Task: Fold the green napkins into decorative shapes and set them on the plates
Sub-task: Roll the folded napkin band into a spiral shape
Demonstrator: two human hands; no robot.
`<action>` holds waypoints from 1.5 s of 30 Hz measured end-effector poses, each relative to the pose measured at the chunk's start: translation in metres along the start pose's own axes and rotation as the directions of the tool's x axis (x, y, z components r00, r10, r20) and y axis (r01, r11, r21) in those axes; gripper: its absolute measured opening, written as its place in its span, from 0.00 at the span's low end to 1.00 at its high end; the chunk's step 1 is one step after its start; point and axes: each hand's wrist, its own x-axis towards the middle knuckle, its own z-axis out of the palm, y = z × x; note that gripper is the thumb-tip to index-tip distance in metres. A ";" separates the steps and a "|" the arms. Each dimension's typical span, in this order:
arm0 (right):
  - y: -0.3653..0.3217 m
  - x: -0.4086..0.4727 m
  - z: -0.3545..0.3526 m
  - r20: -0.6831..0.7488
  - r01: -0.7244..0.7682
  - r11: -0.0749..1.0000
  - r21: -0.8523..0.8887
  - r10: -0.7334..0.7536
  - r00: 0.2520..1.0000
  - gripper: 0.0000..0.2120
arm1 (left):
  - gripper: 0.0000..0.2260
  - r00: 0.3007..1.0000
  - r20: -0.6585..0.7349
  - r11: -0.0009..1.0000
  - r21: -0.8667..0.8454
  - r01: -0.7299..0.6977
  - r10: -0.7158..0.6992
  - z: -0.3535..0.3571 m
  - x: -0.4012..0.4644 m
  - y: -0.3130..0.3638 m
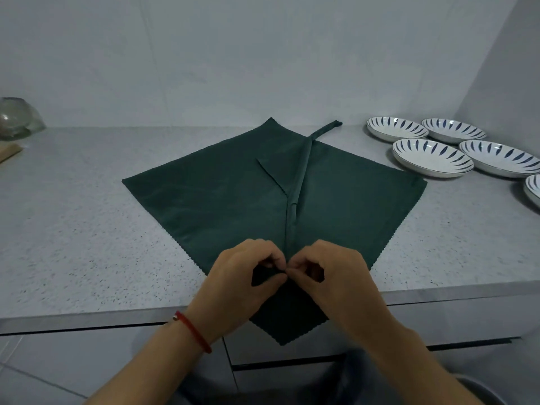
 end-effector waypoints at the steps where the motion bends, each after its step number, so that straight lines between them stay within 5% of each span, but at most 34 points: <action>1: 0.002 -0.002 -0.001 0.002 0.035 0.999 0.010 -0.035 0.999 0.01 | 0.10 1.000 -0.003 1.000 -0.004 0.004 -0.004 -0.001 0.000 0.000; 5: 0.003 -0.007 -0.004 0.060 0.153 0.988 -0.027 -0.152 0.987 0.15 | 0.09 1.000 -0.018 1.000 -0.004 -0.024 0.024 -0.001 0.001 0.001; 11: 0.003 0.005 -0.007 0.077 0.249 0.964 -0.091 -0.243 0.967 0.14 | 0.08 0.997 -0.007 0.996 0.048 -0.077 0.078 -0.003 0.000 0.004; 17: -0.001 0.024 -0.018 0.163 -0.047 0.999 -0.008 0.047 0.985 0.02 | 0.07 1.000 0.027 0.995 0.102 -0.005 0.003 -0.001 0.011 0.009; 19: -0.002 0.027 -0.019 0.159 -0.117 0.992 0.056 0.107 0.982 0.05 | 0.05 0.997 -0.013 0.986 0.149 0.074 -0.073 0.002 0.014 0.013; 25: -0.002 0.019 -0.013 0.128 -0.051 0.999 0.010 0.050 0.991 0.05 | 0.03 0.969 -0.031 0.953 0.180 0.245 -0.243 0.005 0.018 0.018; 33: -0.002 0.015 -0.014 0.133 0.047 0.996 -0.078 -0.037 0.990 0.05 | 0.06 0.952 0.098 0.938 0.225 0.263 -0.291 -0.001 0.029 0.017; 38: -0.010 0.029 -0.020 0.262 -0.149 0.986 -0.076 0.164 0.951 0.09 | 0.05 0.929 0.187 0.930 0.250 0.269 -0.319 -0.009 0.036 0.020; 42: -0.010 0.033 -0.020 0.245 -0.319 0.948 -0.007 0.310 0.919 0.11 | 0.03 0.849 0.243 0.869 0.294 0.397 -0.470 -0.004 0.050 0.014; 45: -0.015 0.023 -0.015 0.160 -0.283 0.958 -0.033 0.285 0.945 0.06 | 0.05 0.789 0.312 0.824 0.410 0.391 -0.530 -0.007 0.067 0.018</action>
